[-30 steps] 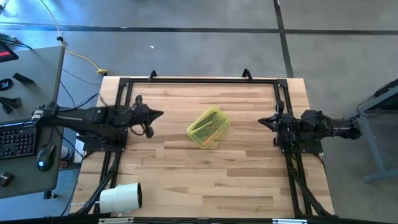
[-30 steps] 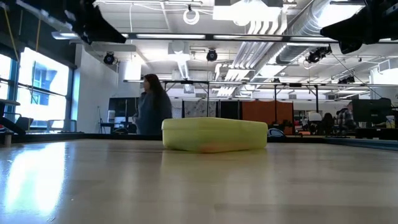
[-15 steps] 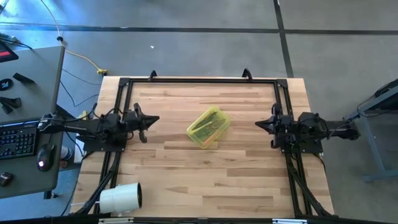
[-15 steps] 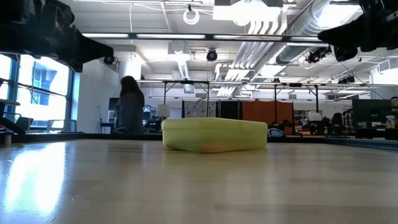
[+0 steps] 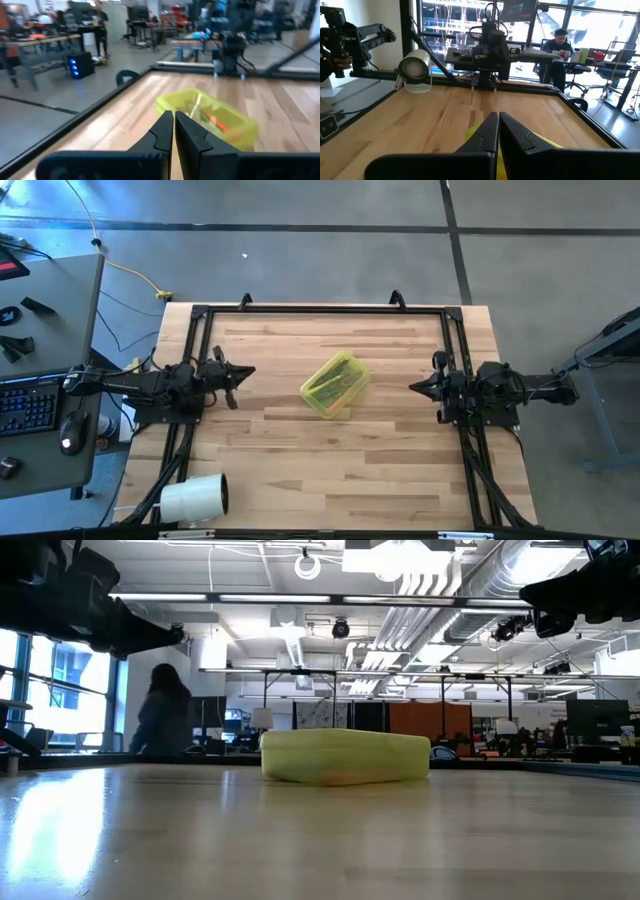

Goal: Pick & place school supplies into a supply box
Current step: Return to Home Position

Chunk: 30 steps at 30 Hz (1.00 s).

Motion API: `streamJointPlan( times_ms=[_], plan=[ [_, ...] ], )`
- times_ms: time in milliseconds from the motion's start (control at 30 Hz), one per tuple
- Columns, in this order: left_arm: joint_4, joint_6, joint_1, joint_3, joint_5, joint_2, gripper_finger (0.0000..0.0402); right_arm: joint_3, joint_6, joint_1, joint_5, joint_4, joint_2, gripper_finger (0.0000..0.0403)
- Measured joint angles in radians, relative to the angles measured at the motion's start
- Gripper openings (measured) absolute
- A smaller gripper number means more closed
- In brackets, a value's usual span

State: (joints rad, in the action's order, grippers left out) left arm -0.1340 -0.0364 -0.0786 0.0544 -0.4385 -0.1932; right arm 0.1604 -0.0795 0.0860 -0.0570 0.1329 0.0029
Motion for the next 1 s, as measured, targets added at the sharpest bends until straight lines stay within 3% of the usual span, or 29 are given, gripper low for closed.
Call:
streamJointPlan(
  times_ms=[167,400,1000],
  plan=[
    [0.043,-0.001,0.000,0.000,-0.016,0.000,0.0055,-0.001,-0.022,0.000,-0.003,-0.004,0.003,0.0000],
    [0.094,-0.003,0.000,0.000,-0.016,0.000,0.0056,-0.146,-0.034,0.000,-0.001,-0.353,0.003,0.0000],
    [0.116,-0.003,0.000,0.000,-0.017,0.000,0.0056,-0.151,0.080,0.000,-0.016,-0.177,0.023,0.0000]
  ],
)
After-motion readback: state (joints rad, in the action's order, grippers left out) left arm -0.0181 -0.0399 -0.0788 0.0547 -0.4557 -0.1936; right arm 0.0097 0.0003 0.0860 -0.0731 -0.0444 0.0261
